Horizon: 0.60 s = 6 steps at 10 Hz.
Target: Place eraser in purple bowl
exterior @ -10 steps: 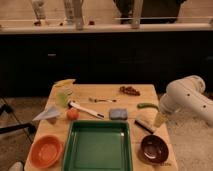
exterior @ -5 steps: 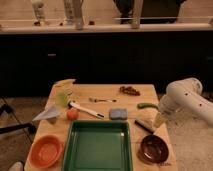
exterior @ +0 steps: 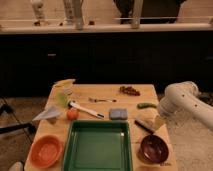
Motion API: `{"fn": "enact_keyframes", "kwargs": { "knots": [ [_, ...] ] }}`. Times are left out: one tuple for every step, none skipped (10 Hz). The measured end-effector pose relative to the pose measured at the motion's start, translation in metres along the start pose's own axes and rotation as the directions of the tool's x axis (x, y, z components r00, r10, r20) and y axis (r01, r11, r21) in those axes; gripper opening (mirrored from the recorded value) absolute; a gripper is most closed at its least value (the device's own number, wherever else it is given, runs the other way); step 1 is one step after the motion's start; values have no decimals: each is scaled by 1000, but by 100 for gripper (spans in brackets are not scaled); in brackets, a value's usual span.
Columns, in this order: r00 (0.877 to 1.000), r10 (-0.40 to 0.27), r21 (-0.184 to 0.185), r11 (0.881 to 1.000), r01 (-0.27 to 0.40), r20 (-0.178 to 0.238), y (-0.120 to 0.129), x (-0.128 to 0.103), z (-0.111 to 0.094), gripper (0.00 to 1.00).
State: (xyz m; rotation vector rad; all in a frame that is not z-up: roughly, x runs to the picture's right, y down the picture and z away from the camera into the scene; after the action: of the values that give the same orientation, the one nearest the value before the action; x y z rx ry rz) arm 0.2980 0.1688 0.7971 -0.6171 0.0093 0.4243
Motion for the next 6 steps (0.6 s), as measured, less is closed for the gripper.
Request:
{"fn": "enact_keyframes", "kwargs": {
  "knots": [
    [1000, -5, -3, 1000, 5, 2, 0, 0, 3, 80],
    [1000, -8, -4, 1000, 8, 6, 0, 0, 5, 80],
    [1000, -9, 3, 1000, 9, 17, -1, 1, 6, 80],
    [999, -11, 12, 1000, 10, 32, 1, 1, 8, 80],
    [999, -13, 26, 1000, 12, 46, 2, 2, 9, 80],
    [998, -19, 37, 999, 17, 58, 4, 2, 10, 80]
  ]
}}
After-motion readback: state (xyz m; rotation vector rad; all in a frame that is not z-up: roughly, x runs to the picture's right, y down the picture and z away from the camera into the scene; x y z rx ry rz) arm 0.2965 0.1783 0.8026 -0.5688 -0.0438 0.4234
